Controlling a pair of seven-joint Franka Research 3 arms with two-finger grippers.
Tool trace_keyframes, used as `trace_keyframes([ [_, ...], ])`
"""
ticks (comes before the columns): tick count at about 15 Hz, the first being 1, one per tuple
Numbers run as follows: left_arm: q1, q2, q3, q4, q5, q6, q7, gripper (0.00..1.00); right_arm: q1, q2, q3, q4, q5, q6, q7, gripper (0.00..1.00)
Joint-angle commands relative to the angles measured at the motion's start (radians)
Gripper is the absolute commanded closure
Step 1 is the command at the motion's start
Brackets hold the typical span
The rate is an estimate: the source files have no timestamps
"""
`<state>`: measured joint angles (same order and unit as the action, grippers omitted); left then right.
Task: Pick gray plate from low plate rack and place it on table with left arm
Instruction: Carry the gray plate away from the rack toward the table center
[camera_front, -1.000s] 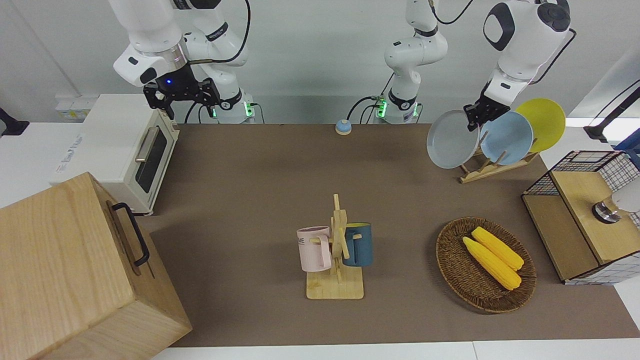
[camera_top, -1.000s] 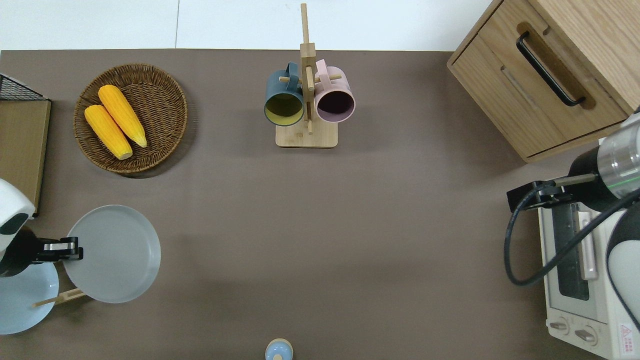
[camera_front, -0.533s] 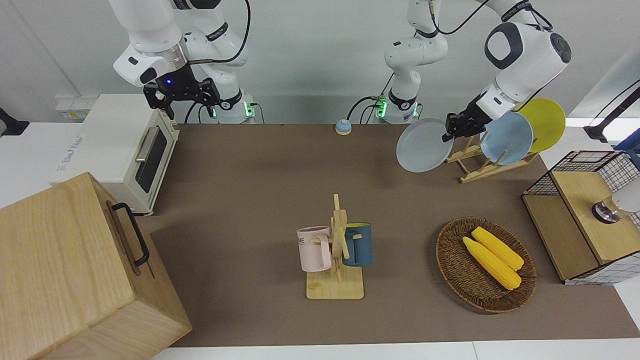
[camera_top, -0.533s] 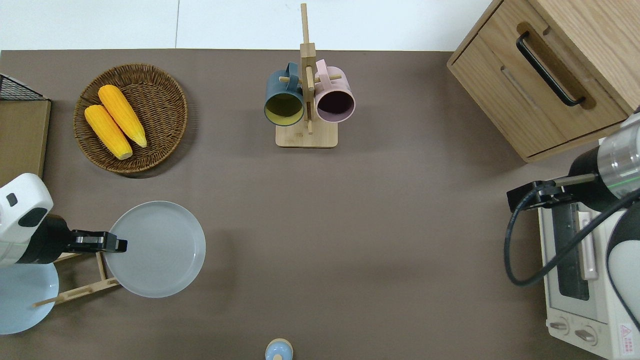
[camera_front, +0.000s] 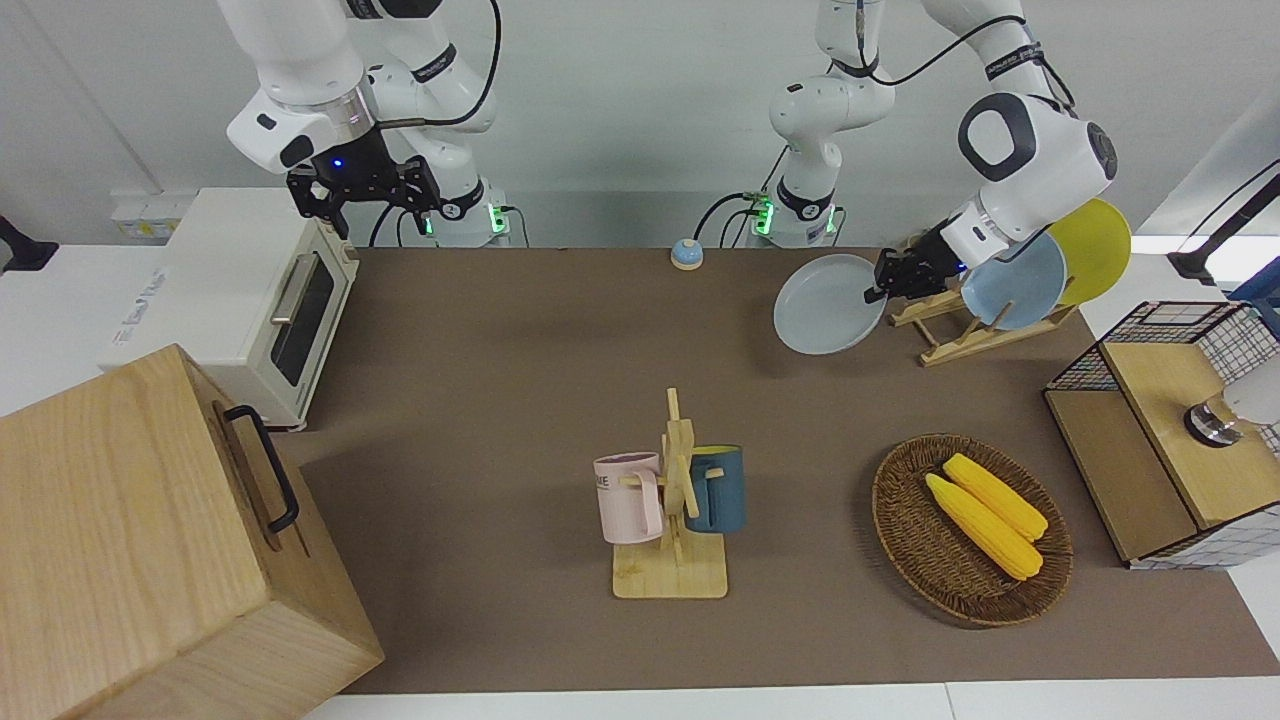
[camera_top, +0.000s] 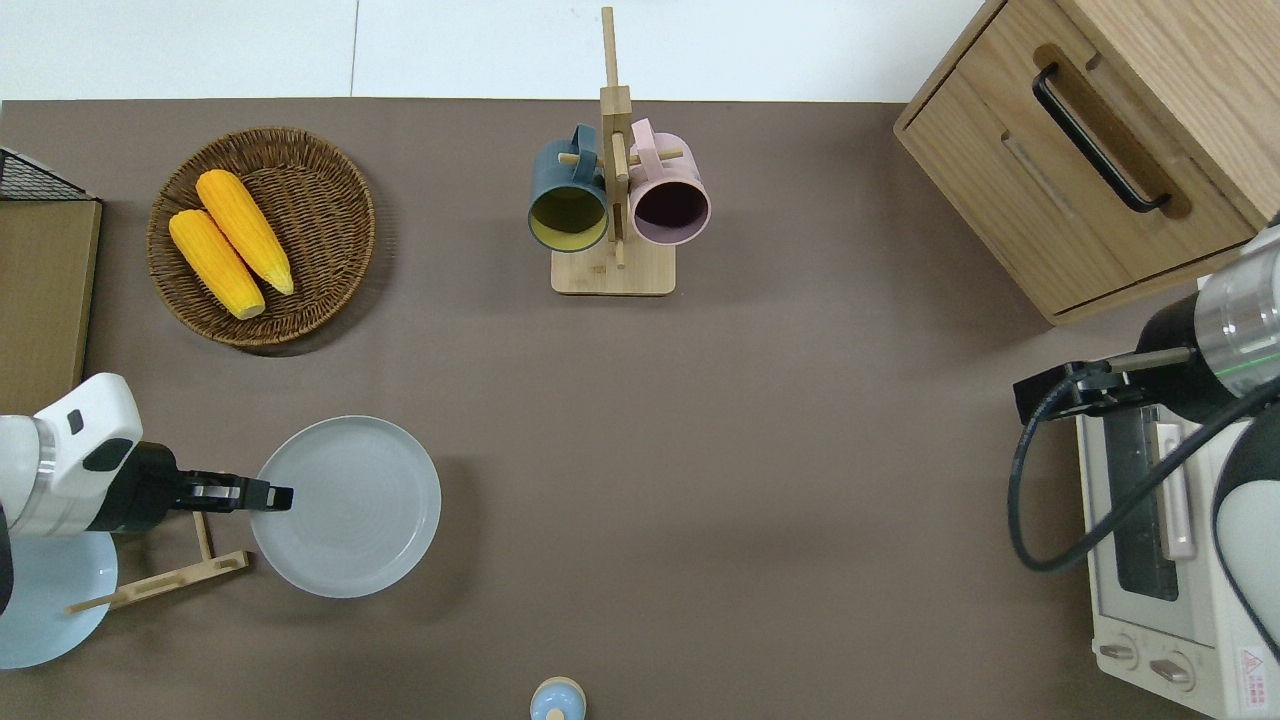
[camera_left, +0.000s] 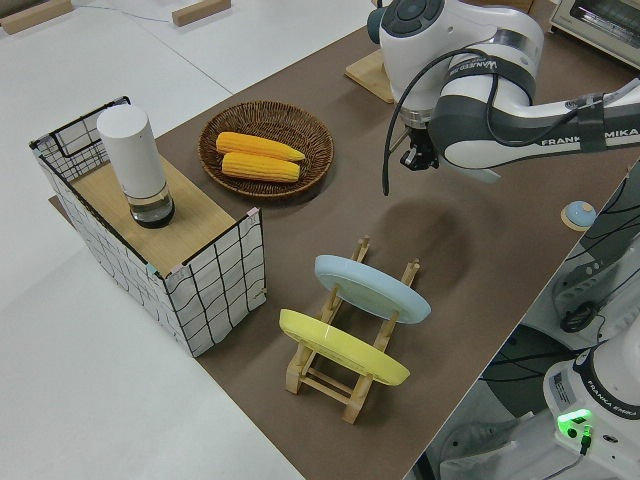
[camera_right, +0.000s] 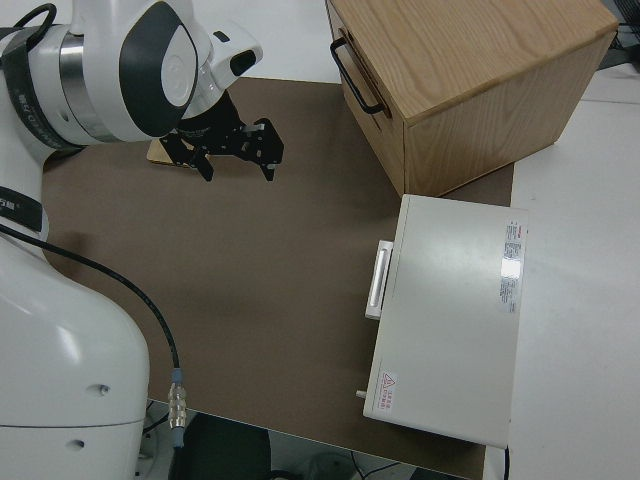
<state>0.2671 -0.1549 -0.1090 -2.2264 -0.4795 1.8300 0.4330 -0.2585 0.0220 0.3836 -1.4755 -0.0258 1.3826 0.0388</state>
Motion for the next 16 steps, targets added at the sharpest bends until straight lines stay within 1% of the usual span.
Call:
trace_keyframes([
  [1,-0.016,-0.015,-0.003,-0.096,-0.033,0.109,0.033,1.0,-0.024,-0.004,0.021,0.007,-0.006,-0.011,0.012,0.017],
  [4,-0.02,-0.009,-0.012,-0.131,-0.048,0.149,0.053,1.0,-0.024,-0.002,0.021,0.006,-0.006,-0.011,0.012,0.017],
  [7,-0.046,0.003,-0.012,-0.182,-0.068,0.219,0.07,1.0,-0.024,-0.002,0.021,0.007,-0.006,-0.011,0.012,0.017],
  [12,-0.051,0.017,-0.012,-0.188,-0.08,0.233,0.092,0.99,-0.024,-0.002,0.021,0.007,-0.006,-0.011,0.012,0.017],
  [13,-0.049,0.017,-0.012,-0.188,-0.08,0.233,0.092,0.92,-0.024,-0.002,0.021,0.007,-0.006,-0.011,0.012,0.017],
  [15,-0.051,0.017,-0.011,-0.187,-0.077,0.232,0.092,0.47,-0.024,-0.002,0.021,0.007,-0.006,-0.011,0.012,0.017],
  [16,-0.049,0.017,-0.011,-0.187,-0.077,0.232,0.092,0.37,-0.024,-0.002,0.021,0.007,-0.006,-0.011,0.012,0.017],
])
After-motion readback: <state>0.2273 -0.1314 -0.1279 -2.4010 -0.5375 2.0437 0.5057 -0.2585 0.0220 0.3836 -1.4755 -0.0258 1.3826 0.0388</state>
